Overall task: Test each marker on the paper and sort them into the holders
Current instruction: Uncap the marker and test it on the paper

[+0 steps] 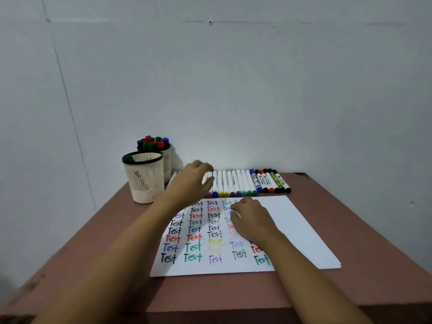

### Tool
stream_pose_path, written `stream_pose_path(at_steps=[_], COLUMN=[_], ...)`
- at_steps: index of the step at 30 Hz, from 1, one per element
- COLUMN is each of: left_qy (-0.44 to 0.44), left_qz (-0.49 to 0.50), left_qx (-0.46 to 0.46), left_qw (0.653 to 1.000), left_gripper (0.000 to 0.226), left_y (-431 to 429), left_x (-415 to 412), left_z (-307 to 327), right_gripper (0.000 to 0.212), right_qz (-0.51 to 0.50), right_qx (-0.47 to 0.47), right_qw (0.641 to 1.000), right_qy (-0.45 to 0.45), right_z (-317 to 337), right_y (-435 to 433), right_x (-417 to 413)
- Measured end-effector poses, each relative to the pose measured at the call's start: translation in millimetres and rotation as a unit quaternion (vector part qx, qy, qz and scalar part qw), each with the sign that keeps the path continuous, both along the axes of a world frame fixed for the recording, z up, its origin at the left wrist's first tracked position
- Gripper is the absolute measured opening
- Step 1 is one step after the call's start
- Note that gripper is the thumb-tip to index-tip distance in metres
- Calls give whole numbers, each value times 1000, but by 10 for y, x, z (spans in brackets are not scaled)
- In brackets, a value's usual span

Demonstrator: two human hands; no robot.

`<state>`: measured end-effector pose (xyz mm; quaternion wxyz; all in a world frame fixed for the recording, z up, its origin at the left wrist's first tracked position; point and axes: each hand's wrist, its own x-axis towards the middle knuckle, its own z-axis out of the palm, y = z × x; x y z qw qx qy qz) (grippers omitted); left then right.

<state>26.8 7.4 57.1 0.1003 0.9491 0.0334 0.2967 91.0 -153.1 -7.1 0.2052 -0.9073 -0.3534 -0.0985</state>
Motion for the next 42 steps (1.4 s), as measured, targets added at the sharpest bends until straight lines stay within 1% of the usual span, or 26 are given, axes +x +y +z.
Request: stream_pose_path(at_steps=[2, 4, 7, 10, 12, 16, 18, 21, 23, 26, 28, 31, 34, 37, 39, 42], left_qy=[86, 135, 155, 154, 149, 138, 138, 135, 137, 135, 132, 129, 121, 112, 94, 37], left_qz=[1, 4, -5, -12, -18, -21, -22, -23, -24, -27, -27, -27, -27, -19, -14, -9], left_qx=[-29, -57, -66, -76, -71, -74, -75, -73, -70, -64, -63, -61, -65, -76, -82, -69], left_qw=[996, 989, 986, 985, 986, 987, 987, 988, 988, 988, 989, 989, 990, 991, 992, 997], left_gripper=[37, 37, 36, 37, 38, 38, 38, 37, 38, 38, 37, 37, 36, 37, 37, 38], left_y=[-97, -130, -147, -150, -148, -147, -150, -157, -155, -151, -144, -136, -119, -106, -102, -109], left_x=[106, 163, 180, 167, 175, 186, 208, 241, 260, 272, 274, 280, 297, 299, 297, 282], left_z=[-227, -417, -571, -581, -577, -619, -639, -647, -648, -655, -661, -664, -674, -692, -689, -662], right_gripper=[34, 32, 30, 28, 25, 21, 23, 27, 27, 21, 19, 18, 21, 22, 19, 12], right_qz=[-12, -35, -58, -79, -110, -196, -242, -281, -296, -307, -307, -315, -327, -324, -292, -201], right_qx=[36, 94, 157, 195, 218, 201, 194, 160, 127, 105, 100, 127, 204, 272, 319, 389], right_qw=[999, 994, 984, 973, 965, 955, 947, 945, 945, 941, 942, 937, 914, 901, 897, 888], right_qy=[14, 36, 61, 90, 95, 97, 81, 42, 48, 94, 88, 88, 123, 102, 93, 142], right_z=[7, 19, 71, 194, 292, 351, 305, 239, 204, 156, 117, 78, 112, 168, 236, 396], right_y=[-7, -12, -40, -108, -196, -397, -491, -586, -601, -577, -565, -581, -583, -562, -521, -405], right_x=[3, 17, 55, 143, 287, 790, 1033, 1256, 1371, 1462, 1492, 1519, 1478, 1358, 1221, 990])
